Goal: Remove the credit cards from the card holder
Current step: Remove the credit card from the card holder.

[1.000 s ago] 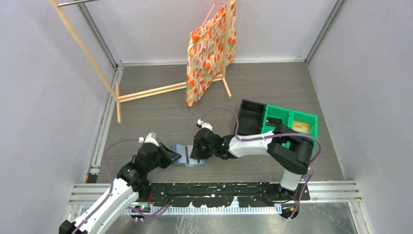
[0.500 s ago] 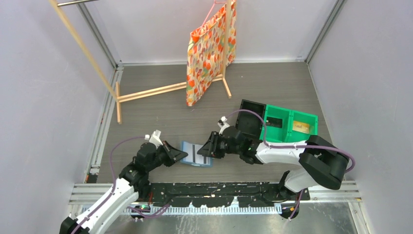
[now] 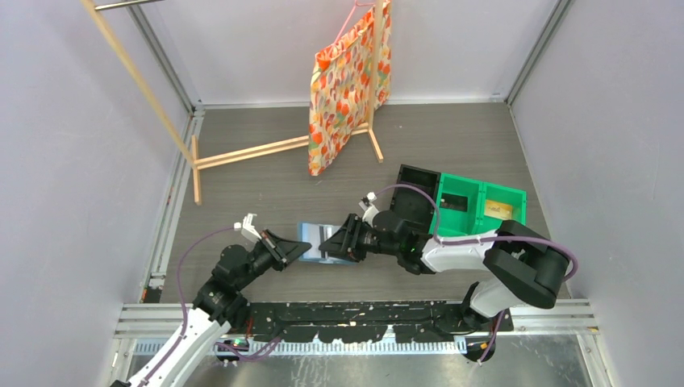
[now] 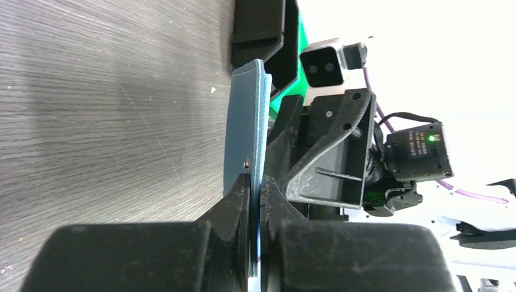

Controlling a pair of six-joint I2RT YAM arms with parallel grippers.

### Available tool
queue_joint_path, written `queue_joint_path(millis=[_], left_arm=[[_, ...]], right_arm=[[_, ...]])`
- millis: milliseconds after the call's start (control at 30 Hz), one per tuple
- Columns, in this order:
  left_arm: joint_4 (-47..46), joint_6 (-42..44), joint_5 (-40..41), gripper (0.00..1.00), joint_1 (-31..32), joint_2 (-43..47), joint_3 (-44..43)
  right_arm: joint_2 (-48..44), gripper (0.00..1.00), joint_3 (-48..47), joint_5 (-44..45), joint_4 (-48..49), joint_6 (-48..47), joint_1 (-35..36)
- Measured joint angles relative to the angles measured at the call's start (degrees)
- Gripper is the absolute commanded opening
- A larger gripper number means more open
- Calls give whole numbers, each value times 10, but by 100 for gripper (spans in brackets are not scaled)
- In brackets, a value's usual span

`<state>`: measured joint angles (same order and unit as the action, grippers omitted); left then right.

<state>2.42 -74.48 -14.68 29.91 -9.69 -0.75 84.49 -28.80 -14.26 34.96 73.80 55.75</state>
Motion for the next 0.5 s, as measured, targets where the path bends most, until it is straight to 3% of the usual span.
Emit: queue_joint_path(millis=[333,500], left_arm=[[-5,-21,-11,1,0,-4,0],[-31,-25,-17,1,0,-38,0]], right_arm=[[-13,54,13,-1,19,4,-10],[3,51,37,-15,87,26,-24]])
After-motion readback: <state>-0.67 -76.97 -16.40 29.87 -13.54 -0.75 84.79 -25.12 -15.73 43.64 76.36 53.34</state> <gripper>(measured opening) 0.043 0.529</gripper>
